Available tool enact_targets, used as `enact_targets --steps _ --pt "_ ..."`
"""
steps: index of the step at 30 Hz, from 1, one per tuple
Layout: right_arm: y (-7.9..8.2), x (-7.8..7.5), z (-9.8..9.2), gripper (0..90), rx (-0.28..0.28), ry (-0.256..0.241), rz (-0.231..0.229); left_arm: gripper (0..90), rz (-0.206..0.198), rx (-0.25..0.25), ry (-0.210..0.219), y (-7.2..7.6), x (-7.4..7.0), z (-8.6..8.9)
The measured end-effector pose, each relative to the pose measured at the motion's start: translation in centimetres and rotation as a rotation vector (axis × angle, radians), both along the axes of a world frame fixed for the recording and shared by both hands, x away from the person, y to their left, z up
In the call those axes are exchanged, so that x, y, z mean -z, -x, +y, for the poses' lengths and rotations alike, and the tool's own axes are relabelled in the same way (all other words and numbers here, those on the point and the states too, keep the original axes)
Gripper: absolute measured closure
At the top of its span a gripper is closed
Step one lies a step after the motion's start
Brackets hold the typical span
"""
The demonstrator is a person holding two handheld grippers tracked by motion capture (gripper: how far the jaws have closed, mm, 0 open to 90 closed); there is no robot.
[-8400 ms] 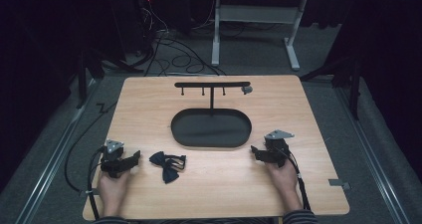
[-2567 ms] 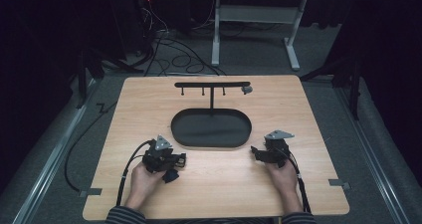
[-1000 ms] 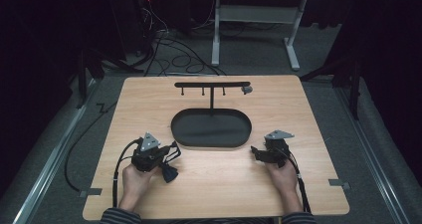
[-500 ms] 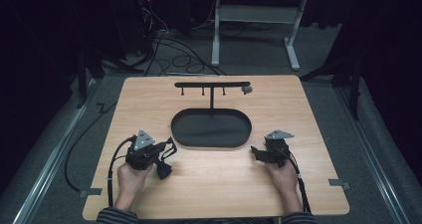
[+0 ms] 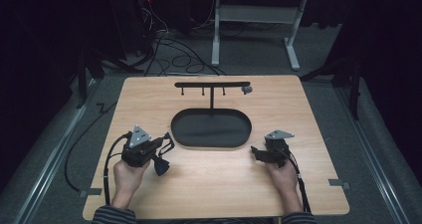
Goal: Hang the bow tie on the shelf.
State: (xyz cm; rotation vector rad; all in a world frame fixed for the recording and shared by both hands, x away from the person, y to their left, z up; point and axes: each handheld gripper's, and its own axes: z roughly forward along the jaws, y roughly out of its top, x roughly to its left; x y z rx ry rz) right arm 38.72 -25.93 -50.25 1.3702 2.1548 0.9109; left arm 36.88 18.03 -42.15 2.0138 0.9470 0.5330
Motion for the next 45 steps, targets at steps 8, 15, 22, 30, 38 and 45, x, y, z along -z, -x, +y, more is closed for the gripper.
enact_targets --steps 8,15,22,30,38,45 --pt "0.0 0.0 0.0 32.0 -0.001 -0.001 -0.001 88.4 -0.004 -0.001 0.005 -0.2 -1.0 -0.3" --pt "0.0 0.0 -0.1 31.9 -0.001 -0.006 0.002 88.4 -0.013 0.001 0.001 -0.2 -1.9 -0.7" --pt "0.0 0.0 -0.1 31.9 -0.007 -0.005 0.000 88.3 -0.033 -0.004 0.006 -0.1 -2.9 -0.9" --pt "0.0 0.0 -0.1 31.9 -0.005 -0.007 0.002 88.4 -0.034 -0.006 0.024 -0.2 -3.5 -0.8" --pt "0.0 0.0 -0.1 32.0 -0.007 -0.005 0.001 88.5 -0.040 0.002 0.044 -0.6 -4.2 -1.2" --pt "0.0 0.0 -0.1 31.9 -0.004 -0.011 0.003 88.5 -0.039 0.002 0.039 -1.2 -4.9 -2.1"
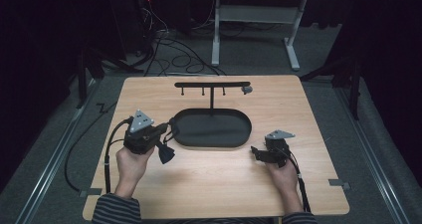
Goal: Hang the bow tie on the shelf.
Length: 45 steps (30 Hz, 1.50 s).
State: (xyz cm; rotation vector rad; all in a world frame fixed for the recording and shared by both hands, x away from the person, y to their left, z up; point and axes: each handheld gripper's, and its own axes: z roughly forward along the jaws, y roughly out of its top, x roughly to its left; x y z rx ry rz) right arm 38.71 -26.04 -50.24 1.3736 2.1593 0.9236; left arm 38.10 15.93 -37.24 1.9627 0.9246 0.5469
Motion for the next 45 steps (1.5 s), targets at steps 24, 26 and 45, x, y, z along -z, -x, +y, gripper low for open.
enact_targets --steps 24,26,45 --pt "0.0 0.0 0.0 32.0 -0.004 0.007 -0.004 88.5 -0.040 0.018 -0.026 -2.7 -2.7 -2.3" --pt "0.0 0.0 0.0 32.1 -0.003 0.005 -0.003 88.5 -0.038 0.021 -0.029 -2.8 -2.8 -2.4" --pt "0.0 0.0 0.0 32.0 -0.005 0.008 -0.004 88.4 -0.053 0.018 -0.039 -4.4 -4.6 -3.4"
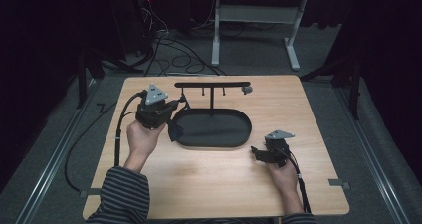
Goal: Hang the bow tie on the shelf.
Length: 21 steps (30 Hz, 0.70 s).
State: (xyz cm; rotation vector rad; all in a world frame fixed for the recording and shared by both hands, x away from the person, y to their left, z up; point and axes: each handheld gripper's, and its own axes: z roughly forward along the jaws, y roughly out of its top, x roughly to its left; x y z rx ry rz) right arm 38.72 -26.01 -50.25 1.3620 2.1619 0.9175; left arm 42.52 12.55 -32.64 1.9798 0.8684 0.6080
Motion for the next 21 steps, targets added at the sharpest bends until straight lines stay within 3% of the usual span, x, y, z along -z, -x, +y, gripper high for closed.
enact_targets --steps 5,21 --pt "0.0 0.0 0.0 31.9 0.000 -0.001 0.001 88.4 0.005 -0.014 0.008 -0.9 -0.3 -0.1" --pt "0.0 0.0 0.0 31.9 0.001 -0.001 0.001 88.4 0.004 -0.063 -0.023 -3.2 -0.9 -1.1"
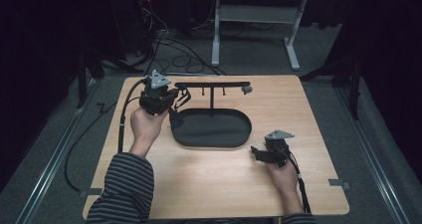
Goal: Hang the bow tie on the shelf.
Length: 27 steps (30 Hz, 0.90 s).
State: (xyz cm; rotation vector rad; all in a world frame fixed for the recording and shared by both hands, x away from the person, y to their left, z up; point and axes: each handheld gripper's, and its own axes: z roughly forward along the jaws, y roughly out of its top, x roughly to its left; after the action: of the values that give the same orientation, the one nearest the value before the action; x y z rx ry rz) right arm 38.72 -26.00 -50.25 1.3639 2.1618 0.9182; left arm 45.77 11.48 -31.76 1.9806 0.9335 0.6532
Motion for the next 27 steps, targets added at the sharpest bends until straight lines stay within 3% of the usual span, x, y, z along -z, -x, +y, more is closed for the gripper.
enact_targets --steps 14,27 --pt "0.0 0.0 0.0 31.9 0.000 0.000 0.000 88.3 0.028 -0.033 -0.011 -1.6 1.0 -0.5" --pt "0.0 0.0 0.0 31.8 0.001 0.000 0.000 88.1 0.023 -0.065 -0.015 -2.6 1.8 -0.9"
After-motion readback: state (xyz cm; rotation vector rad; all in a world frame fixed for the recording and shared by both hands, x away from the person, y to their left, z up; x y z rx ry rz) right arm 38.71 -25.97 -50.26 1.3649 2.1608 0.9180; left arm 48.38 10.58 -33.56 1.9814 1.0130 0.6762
